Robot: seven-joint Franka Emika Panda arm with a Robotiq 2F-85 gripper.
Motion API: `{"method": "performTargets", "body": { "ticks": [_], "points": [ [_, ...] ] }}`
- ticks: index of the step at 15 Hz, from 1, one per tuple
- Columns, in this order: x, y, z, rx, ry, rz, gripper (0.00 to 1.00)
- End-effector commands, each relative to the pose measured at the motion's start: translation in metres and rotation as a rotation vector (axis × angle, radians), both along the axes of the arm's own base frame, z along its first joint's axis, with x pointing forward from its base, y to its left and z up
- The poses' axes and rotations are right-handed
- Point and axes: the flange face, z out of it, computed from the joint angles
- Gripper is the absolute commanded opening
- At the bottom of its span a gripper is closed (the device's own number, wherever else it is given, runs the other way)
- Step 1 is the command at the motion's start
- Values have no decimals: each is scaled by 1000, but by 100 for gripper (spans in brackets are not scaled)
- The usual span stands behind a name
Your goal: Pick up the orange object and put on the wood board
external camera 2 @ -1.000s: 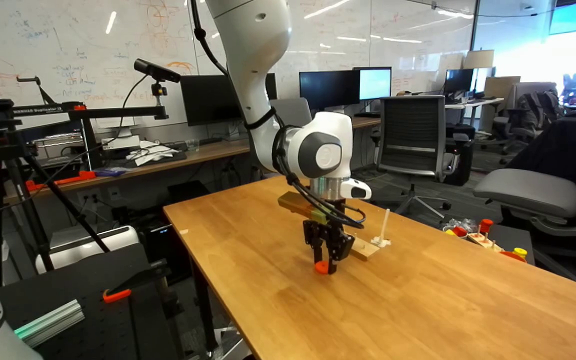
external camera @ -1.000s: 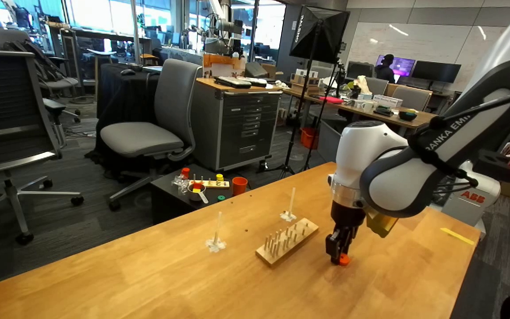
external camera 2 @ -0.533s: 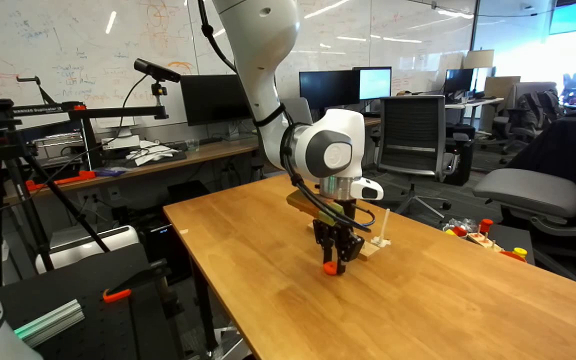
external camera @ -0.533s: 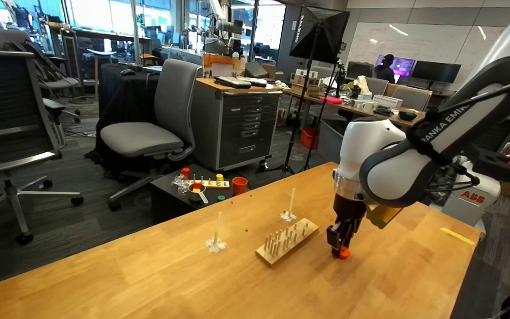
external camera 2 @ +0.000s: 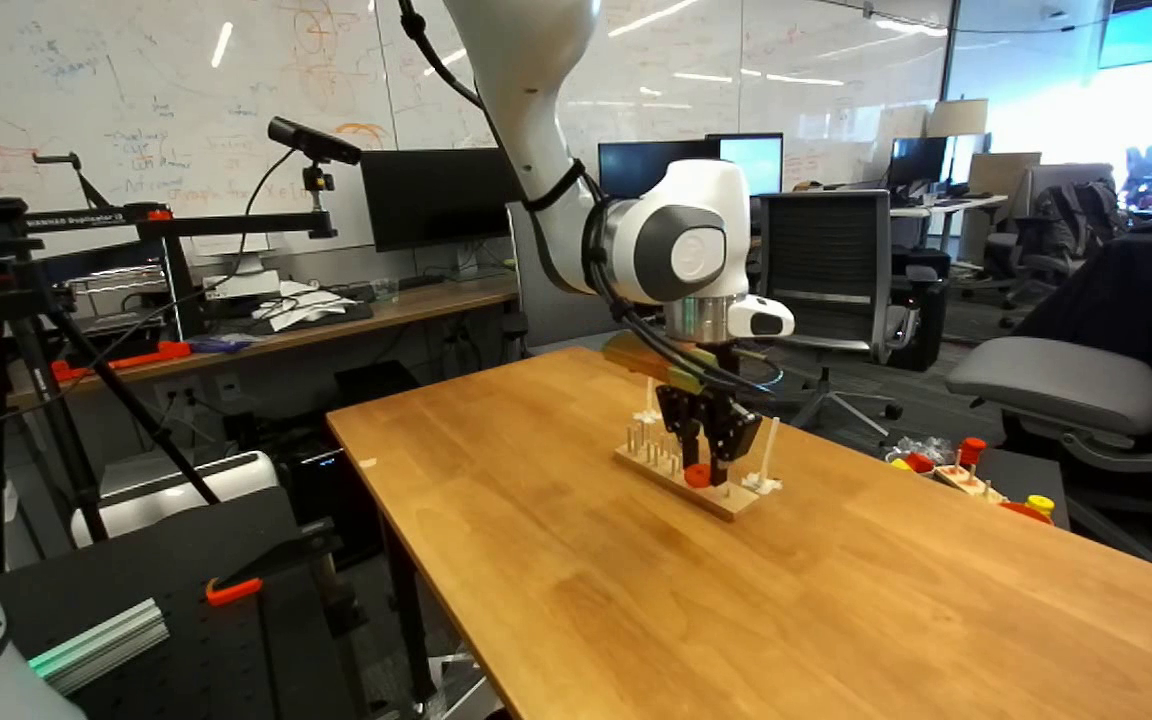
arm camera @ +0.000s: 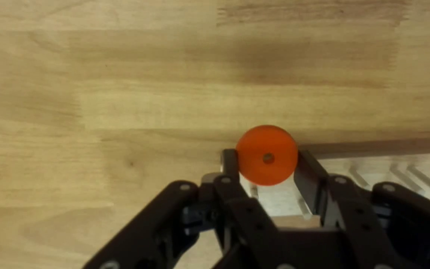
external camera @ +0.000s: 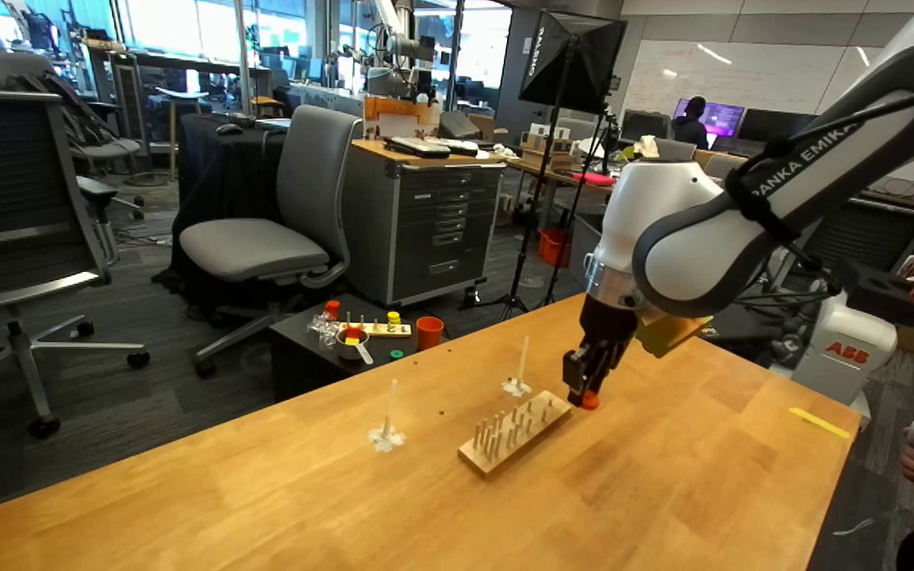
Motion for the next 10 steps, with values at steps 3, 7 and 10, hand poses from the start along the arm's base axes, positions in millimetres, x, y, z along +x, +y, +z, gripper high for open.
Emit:
{"method": "performTargets", "body": {
  "ticks": [3, 7, 10],
  "points": [
    [22, 32, 24, 9, -66, 32, 18],
    [28, 47, 23, 12, -77, 58, 18],
    [30, 49, 16, 9, -71, 66, 18]
  ]
}}
